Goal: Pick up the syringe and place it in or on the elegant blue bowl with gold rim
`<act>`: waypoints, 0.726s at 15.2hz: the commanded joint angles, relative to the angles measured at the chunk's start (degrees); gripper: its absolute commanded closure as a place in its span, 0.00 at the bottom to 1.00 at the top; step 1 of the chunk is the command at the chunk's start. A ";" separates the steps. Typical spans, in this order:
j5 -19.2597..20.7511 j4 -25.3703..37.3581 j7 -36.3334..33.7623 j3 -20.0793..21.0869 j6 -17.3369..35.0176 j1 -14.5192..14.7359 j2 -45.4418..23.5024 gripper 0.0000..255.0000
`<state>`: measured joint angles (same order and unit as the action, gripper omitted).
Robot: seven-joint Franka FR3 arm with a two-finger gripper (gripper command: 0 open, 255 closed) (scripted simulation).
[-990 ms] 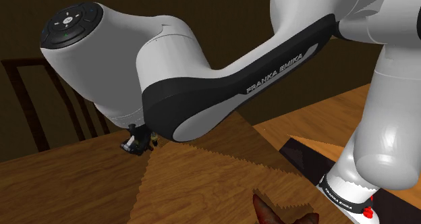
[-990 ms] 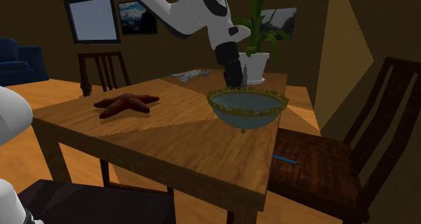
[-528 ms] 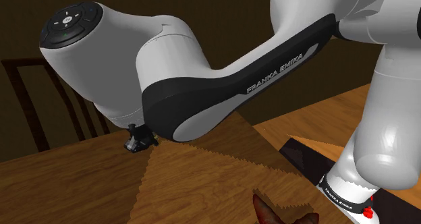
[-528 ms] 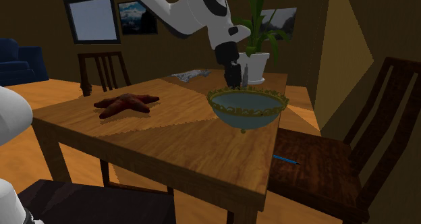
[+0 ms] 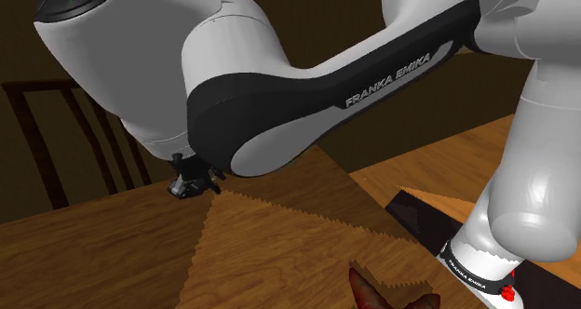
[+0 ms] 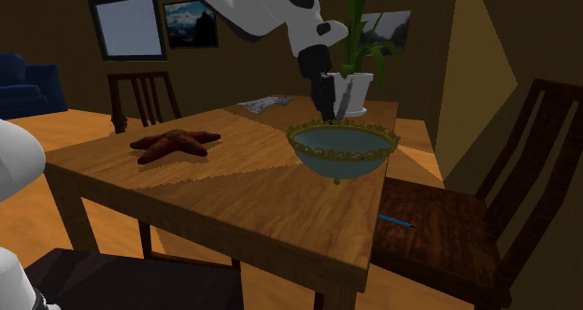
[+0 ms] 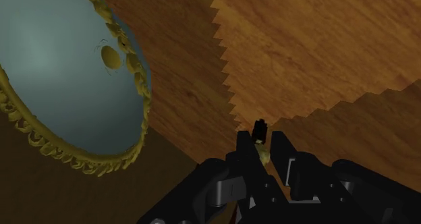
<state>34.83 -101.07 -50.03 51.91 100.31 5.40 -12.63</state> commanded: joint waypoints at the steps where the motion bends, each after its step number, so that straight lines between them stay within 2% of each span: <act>1: -0.30 1.19 0.63 0.11 -1.17 0.08 0.20 1.00; 11: -1.48 7.86 3.84 0.56 -7.56 0.65 1.04 1.00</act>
<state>33.39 -94.03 -46.44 52.41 93.53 5.88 -11.58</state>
